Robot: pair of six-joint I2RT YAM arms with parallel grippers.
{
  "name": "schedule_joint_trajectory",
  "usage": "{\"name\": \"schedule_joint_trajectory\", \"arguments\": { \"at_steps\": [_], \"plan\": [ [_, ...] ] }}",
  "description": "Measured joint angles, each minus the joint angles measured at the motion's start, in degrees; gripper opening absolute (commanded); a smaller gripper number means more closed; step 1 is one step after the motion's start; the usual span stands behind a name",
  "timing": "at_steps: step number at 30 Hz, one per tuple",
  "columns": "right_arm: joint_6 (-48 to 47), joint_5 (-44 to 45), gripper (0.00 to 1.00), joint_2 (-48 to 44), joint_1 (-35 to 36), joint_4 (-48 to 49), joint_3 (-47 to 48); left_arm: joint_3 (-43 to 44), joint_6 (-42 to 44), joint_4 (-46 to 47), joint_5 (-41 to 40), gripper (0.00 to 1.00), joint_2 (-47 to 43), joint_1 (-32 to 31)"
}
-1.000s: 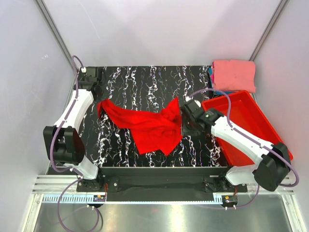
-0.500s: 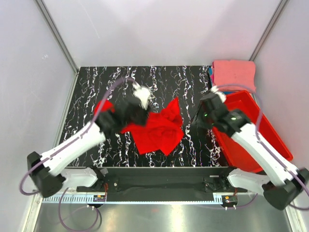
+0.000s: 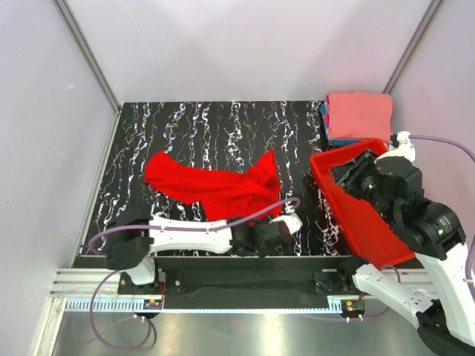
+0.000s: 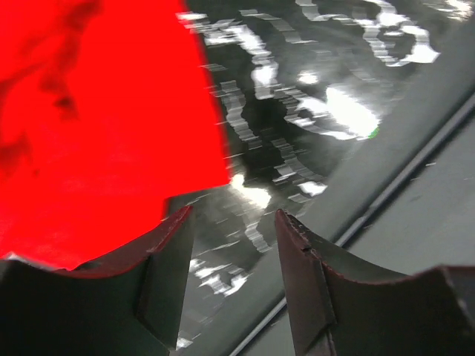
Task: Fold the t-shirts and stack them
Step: Flatten the tshirt out
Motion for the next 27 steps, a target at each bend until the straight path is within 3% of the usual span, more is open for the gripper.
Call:
{"name": "schedule_joint_trajectory", "arguments": {
  "at_steps": [12,27],
  "plan": [
    [0.0,1.1,0.39,-2.1,0.0,-1.9,-2.2,3.2,-4.6,1.3,0.2,0.38,9.3,-1.5],
    [0.0,1.1,0.4,-2.3,0.0,-1.8,-3.9,6.0,-8.6,-2.9,-4.1,0.37,10.7,0.7]
  ]
}}
